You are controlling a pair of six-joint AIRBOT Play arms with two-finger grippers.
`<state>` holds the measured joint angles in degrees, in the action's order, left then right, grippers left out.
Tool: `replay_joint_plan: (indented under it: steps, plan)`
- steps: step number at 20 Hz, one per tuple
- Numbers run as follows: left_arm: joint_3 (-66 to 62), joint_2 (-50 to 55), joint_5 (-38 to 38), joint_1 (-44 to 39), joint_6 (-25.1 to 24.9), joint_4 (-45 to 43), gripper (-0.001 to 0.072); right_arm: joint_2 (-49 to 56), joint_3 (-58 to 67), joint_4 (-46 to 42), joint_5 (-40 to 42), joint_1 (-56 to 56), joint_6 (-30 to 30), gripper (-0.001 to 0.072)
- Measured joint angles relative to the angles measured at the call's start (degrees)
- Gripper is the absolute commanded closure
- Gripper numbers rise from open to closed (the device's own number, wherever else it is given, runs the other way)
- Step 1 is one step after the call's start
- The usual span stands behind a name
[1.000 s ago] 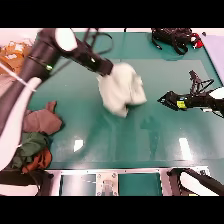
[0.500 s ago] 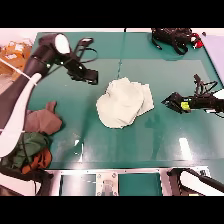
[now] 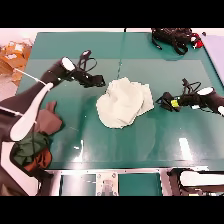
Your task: Fold the shirts.
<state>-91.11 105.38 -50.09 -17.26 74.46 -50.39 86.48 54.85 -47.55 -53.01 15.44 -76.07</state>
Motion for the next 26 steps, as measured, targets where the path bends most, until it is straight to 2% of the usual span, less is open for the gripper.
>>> replay_joint_plan:
  steps: [3,5,6,7,8,9,10,14,17,21,26]
  plan:
    - [0.3,3.5,4.7,-1.4,-2.5,5.5,0.0045,5.9,7.0,1.1,0.3,-2.1,0.2,0.0294]
    - [0.4,5.6,6.4,-2.1,-3.3,7.8,0.0046,9.8,11.7,1.5,0.2,-3.6,0.2,0.0362]
    - [0.4,6.3,6.9,-2.4,-3.7,8.7,0.0131,11.6,14.0,1.5,-0.1,-4.3,0.2,0.0393]
    - [0.3,6.6,7.5,-2.6,-3.9,9.9,0.0374,13.2,15.9,1.6,-0.5,-5.0,0.2,0.0471]
    - [0.4,7.1,8.0,-2.7,-4.3,10.9,0.0533,14.5,17.5,1.4,-0.8,-5.6,0.2,0.0529]
    - [0.4,7.4,8.3,-2.8,-5.1,12.0,0.0537,15.5,18.9,1.4,-1.0,-6.1,0.2,0.0606]
    - [0.4,7.5,8.9,-2.8,-6.0,13.4,0.0694,16.2,20.0,1.3,-1.1,-6.5,0.3,0.0700]
    - [-1.9,7.1,6.4,-1.9,-8.9,15.5,0.0692,16.7,25.0,2.1,-5.0,-7.1,1.3,0.0701]
    - [-5.4,3.2,0.4,0.7,-7.7,11.8,0.0691,12.0,28.5,2.7,-9.3,-5.2,2.0,0.0701]
    - [-8.0,-8.8,-7.0,3.2,-4.0,3.8,0.0691,-1.8,30.6,3.2,-12.4,-0.7,2.4,0.0701]
    - [-9.0,-30.9,-10.3,4.0,-2.1,-0.5,0.0691,-23.5,31.4,3.6,-13.5,4.8,2.6,0.0701]
